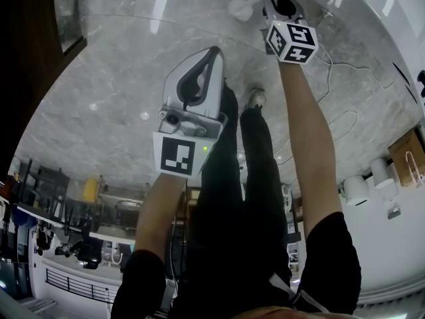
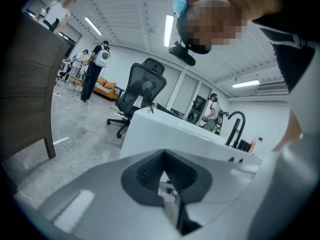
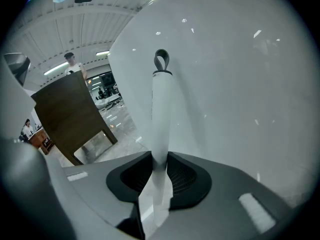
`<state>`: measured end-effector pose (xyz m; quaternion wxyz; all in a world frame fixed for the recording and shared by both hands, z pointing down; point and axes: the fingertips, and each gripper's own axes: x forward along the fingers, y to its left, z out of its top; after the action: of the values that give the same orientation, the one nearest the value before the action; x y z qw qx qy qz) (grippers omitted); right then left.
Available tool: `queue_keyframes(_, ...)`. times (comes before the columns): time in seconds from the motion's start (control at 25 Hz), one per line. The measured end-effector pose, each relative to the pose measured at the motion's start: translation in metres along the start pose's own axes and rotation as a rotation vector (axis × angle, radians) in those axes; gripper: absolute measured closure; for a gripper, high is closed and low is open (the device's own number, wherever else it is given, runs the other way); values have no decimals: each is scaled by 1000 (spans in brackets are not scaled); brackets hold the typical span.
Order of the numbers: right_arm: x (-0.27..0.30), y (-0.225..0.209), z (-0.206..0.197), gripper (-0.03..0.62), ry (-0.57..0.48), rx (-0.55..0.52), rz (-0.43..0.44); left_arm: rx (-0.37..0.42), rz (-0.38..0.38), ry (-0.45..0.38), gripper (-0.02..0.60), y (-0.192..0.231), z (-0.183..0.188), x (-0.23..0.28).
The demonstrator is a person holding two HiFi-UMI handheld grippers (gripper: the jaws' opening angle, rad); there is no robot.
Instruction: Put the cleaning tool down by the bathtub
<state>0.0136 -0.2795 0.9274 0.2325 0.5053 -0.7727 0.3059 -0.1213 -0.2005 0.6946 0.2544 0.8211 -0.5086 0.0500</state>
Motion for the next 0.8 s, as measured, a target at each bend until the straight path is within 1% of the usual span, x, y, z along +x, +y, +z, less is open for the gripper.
queue_keyframes(0.24, 5, -5, 3, 500, 0, 3, 3, -3, 6, -2, 574, 0, 1, 2)
queue_keyframes(0.44, 8, -8, 4, 500, -3, 14, 0, 17, -1, 1, 574, -1, 1, 3)
queue_keyframes(0.8, 10, -15, 4, 500, 2, 28, -8, -3, 3, -5, 574, 3, 1, 4)
